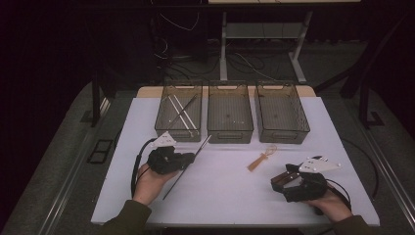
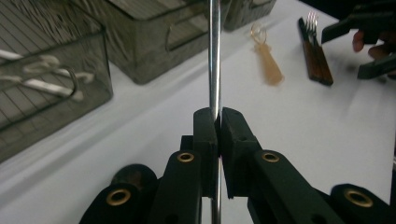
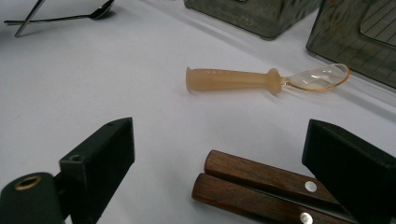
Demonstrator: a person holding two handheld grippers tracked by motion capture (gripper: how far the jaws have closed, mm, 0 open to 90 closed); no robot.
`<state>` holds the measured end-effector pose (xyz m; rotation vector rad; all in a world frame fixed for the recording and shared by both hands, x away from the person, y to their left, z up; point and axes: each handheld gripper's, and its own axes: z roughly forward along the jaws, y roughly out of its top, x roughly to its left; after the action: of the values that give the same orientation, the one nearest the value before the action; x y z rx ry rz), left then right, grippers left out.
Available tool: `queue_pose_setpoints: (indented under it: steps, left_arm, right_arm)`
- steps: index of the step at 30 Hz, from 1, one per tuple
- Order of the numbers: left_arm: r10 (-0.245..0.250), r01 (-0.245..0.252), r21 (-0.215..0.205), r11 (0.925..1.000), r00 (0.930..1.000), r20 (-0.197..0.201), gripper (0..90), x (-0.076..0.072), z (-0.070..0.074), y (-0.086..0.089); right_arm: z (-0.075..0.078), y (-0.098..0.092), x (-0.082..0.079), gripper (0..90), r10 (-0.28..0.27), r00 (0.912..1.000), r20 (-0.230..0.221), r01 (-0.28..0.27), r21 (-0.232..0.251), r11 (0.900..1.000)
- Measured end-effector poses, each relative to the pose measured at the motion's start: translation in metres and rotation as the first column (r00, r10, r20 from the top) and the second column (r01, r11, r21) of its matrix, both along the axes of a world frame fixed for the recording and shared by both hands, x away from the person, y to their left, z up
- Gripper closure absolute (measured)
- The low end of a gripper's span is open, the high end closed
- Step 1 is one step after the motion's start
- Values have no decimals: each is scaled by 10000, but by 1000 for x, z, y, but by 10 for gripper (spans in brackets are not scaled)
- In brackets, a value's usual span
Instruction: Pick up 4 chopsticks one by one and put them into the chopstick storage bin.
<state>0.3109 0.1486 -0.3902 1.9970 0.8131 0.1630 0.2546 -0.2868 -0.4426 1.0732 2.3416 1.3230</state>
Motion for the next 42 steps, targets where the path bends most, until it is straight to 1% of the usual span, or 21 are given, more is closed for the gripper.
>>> queue_pose_setpoints:
  steps: [7,12,16,18,20,21,23,28,35,36,40,42]
  left_arm:
    - [285,-262,-547,9982,9988,407,850,4,19,6]
    - [376,-327,-776,9964,9973,628,850,7,29,6]
    - [405,-337,-940,9950,9966,715,850,9,35,6]
    - [427,-337,-1083,9935,9958,816,850,9,39,5]
    - [423,-317,-1103,9934,9946,947,850,10,44,7]
    - [487,-368,-1180,9923,9938,995,850,11,47,6]
    - [562,-431,-1183,9920,9923,1101,850,14,53,7]
    - [770,-597,-1298,9897,9881,1329,849,27,65,11]
    - [1062,-855,-1322,9875,9817,1581,850,53,81,14]
    - [1068,-868,-1252,9883,9809,1627,850,56,83,14]
    - [1241,-1041,-1169,9877,9759,1794,850,71,92,14]
    - [1299,-1109,-1108,9876,9746,1825,849,78,97,15]
  right_arm:
    - [0,0,0,95,-4,10000,0,4,8,10000]
    - [0,0,0,95,-40,10000,-14,40,32,10000]
    - [0,0,0,95,-38,10000,-14,38,46,10000]
    - [0,-1,0,95,-47,10000,-24,47,47,10000]
    - [0,-1,0,95,-54,10000,-59,55,65,10000]
    - [0,-1,0,95,-55,10000,-58,55,69,10000]
    - [0,-1,0,95,-33,10000,-36,33,43,10000]
    - [0,-1,0,95,-72,10000,-54,72,71,9999]
    - [0,-1,0,95,-75,10000,-34,76,80,9999]
    - [0,-1,0,95,-81,10000,-37,82,84,9999]
    - [0,-2,0,95,-81,10000,-21,82,87,9999]
    - [0,-2,0,95,-76,10000,-20,76,96,9999]
